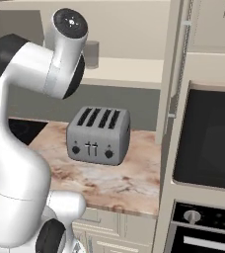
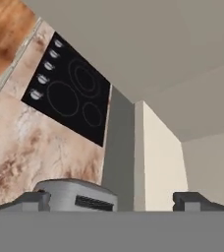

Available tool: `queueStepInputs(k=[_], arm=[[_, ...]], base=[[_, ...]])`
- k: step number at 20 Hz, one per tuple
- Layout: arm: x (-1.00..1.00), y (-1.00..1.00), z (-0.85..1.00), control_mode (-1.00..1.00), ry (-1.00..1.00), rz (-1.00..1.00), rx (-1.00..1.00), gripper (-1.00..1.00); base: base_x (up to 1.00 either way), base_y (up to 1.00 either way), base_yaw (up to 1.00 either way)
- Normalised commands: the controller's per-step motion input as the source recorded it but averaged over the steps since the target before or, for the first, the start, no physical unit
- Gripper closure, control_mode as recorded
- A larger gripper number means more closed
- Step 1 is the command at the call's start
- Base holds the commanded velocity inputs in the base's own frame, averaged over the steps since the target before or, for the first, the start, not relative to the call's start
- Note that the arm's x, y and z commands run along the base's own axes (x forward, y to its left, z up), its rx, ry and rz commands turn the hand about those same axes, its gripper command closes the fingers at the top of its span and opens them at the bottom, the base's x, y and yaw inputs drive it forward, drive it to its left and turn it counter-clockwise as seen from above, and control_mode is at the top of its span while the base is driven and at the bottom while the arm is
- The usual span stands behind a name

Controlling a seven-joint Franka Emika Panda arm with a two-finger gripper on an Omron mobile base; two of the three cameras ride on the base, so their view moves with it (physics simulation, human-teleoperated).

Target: There is a bowl on the dining counter. Grab a lemon wedge from the fridge and place it in the bowl. Then get the liquor bottle and glass cup from the cabinet and place them next to the bowl.

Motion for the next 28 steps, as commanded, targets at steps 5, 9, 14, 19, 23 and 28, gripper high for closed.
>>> queueStepInputs(k=[5,9,14,19,23,28], arm=[[0.39,0.42,0.03,-1.00,-0.15,0.03,-0.17,-1.00],[0.33,0.52,0.00,-1.00,-0.22,0.00,-0.18,-1.00],[0.34,0.10,0.00,-1.00,-0.10,-0.02,-0.05,-1.00],[0.62,0.00,0.00,-1.00,0.02,-0.02,0.00,-1.00],[0.76,0.00,0.00,-1.00,0.03,-0.03,0.00,-1.00],[0.47,-0.02,0.00,-1.00,0.00,-0.01,0.00,-1.00]], base=[[0.00,0.00,0.00],[0.00,0.00,0.00],[0.00,0.00,0.00],[0.00,0.00,0.00],[0.00,0.00,0.00],[0.00,0.00,0.00]])
